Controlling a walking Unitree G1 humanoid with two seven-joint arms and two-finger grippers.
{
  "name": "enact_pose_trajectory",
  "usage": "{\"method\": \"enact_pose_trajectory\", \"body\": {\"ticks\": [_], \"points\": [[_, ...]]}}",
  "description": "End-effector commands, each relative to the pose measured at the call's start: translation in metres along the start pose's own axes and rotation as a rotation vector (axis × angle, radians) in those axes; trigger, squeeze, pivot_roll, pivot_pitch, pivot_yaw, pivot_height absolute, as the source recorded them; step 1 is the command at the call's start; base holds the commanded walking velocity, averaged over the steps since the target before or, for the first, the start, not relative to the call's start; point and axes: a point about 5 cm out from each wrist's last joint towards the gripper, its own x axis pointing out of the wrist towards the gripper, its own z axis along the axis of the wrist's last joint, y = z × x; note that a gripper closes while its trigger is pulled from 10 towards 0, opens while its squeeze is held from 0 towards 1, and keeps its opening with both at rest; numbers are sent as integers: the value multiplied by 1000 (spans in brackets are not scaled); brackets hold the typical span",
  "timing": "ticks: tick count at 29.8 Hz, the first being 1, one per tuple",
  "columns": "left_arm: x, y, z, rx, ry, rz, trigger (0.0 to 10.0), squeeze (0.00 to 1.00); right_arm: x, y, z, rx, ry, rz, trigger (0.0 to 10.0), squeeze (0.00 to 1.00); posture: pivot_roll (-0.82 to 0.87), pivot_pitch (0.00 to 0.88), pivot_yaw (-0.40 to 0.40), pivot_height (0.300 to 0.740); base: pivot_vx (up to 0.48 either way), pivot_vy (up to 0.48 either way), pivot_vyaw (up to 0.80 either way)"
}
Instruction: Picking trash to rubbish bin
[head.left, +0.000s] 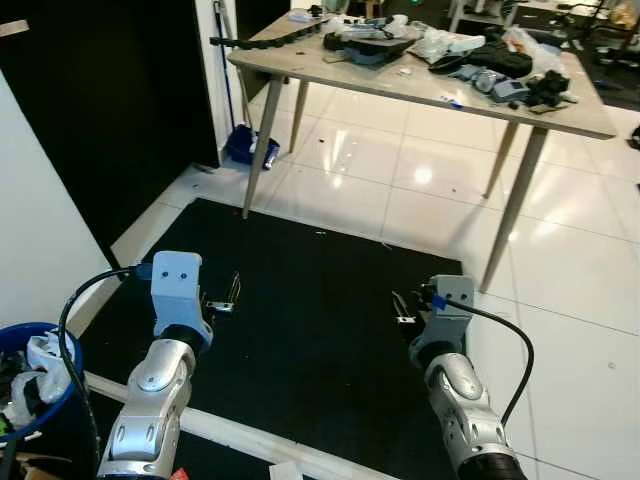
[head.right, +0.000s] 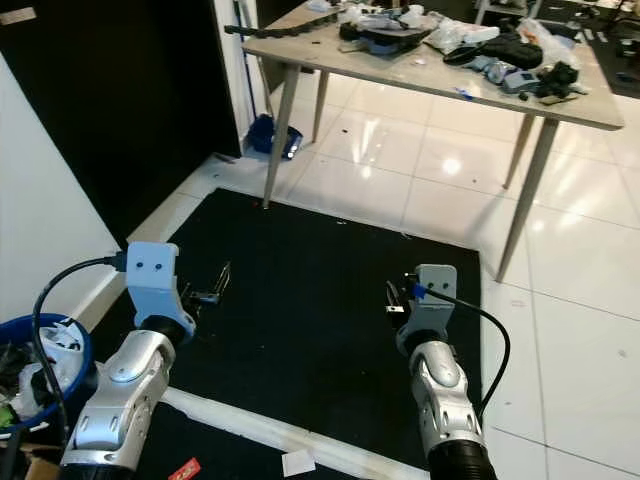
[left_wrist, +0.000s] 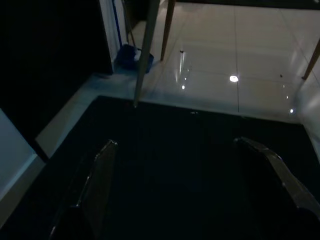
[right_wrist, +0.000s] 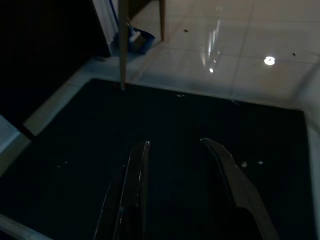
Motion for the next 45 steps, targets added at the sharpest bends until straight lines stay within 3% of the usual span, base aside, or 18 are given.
{"method": "enact_pose_trajectory", "body": {"ticks": [1, 45], "points": [[-2, -1, -6, 4, 29, -2, 10000, 0, -1, -3, -3, 8, 15, -8, 10000, 0, 46, 130, -18, 740, 277, 0, 0], [1, -2, -6, -1, 28, -6, 10000, 0, 0, -5, -3, 23, 16, -18, 10000, 0, 42, 138, -12, 740, 286, 0, 0]]}}
